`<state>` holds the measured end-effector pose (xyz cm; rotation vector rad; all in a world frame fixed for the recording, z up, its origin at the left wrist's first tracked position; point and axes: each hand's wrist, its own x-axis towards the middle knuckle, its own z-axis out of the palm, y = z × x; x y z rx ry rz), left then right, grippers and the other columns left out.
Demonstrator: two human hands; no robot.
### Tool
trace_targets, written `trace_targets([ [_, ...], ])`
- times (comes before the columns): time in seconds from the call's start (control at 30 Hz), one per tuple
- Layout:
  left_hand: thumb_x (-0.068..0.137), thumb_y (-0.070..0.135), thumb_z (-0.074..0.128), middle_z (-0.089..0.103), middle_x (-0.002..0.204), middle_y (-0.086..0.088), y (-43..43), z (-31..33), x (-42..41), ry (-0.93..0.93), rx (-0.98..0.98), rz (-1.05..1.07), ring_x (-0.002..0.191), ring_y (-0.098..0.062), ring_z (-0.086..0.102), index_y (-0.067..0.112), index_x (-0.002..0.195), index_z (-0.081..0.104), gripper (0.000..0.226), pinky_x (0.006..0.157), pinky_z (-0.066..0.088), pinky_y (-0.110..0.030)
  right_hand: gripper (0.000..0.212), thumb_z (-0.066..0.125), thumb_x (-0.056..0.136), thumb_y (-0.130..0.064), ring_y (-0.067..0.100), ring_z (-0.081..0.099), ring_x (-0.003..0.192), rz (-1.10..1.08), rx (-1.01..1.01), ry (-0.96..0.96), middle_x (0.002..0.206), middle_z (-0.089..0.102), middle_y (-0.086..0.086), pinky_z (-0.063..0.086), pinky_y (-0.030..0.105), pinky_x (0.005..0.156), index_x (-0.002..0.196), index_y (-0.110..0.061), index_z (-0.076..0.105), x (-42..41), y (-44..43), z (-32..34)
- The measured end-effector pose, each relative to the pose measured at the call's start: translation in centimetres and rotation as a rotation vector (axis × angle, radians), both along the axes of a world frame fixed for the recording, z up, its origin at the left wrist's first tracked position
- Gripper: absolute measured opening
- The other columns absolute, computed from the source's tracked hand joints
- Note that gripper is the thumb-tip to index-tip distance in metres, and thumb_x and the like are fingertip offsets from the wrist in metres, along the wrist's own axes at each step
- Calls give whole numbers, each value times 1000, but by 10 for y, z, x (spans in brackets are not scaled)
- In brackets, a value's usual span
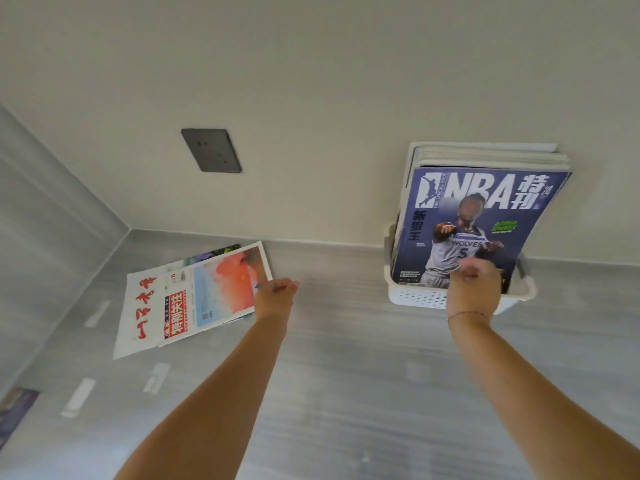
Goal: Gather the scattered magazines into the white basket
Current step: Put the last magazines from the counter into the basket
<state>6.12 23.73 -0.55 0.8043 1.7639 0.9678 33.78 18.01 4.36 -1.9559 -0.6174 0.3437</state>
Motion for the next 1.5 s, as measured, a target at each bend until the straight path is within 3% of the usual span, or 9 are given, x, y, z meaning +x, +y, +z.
trace_targets([
  [0.2,84,20,66,64,102,-9,-19,-16,-108,11,-67,150,91,-28,62,8,112,64,30,94,52,-41,23,53,82,-1,18,55,86,491,-87,189,104,65,14,40,24,79,102,-6,63,-132,25,-25],
  [0.3,82,19,70,62,117,-16,-28,-23,-141,-19,-58,226,102,-34,61,5,114,63,35,97,50,-45,28,54,81,-4,47,51,107,684,-238,273,104,61,33,46,34,77,104,11,59,-183,50,-41],
  [0.33,82,18,70,61,119,-17,-31,-25,-150,-30,-54,247,100,-34,60,5,114,62,35,96,51,-44,29,54,81,-6,12,39,83,724,-286,312,101,61,34,46,34,77,105,11,60,-197,57,-44],
  [0.37,82,17,70,61,120,-18,-34,-28,-158,-37,-53,264,99,-35,60,5,114,62,35,95,51,-44,25,54,81,-8,27,57,82,760,-336,355,93,63,27,45,33,77,100,5,65,-209,64,-47],
  [0.5,84,16,68,61,116,-12,-40,-39,-180,-76,-74,276,89,-25,60,7,114,60,32,84,56,-38,19,51,81,-11,22,40,68,851,-491,390,75,44,15,31,33,68,62,-13,49,-243,90,-65],
  [0.87,84,11,67,62,113,-8,-34,-43,-181,-285,-77,359,86,-21,65,12,112,57,30,67,57,-25,16,57,89,-9,12,48,59,712,-576,857,69,53,5,46,15,38,73,-11,55,-269,99,-77],
  [1.1,88,4,60,64,108,-7,-36,-34,-168,-696,-6,397,94,-26,65,23,122,49,40,74,58,-40,15,60,86,-7,11,46,54,910,-646,795,63,53,5,42,19,49,71,-9,57,-279,66,-60],
  [1.37,89,-1,54,63,113,-5,-48,-27,-160,-454,-11,192,101,-27,61,22,126,52,44,78,55,-42,9,56,90,-13,16,55,66,792,-583,877,73,56,7,46,25,63,81,-11,55,-243,21,-70],
  [1.5,89,5,57,68,110,-3,-55,-5,-151,-414,47,-70,92,-19,68,23,119,57,35,69,58,-31,12,59,88,-27,18,50,74,723,-483,646,83,49,3,38,24,58,87,-21,49,-204,30,-61],
])
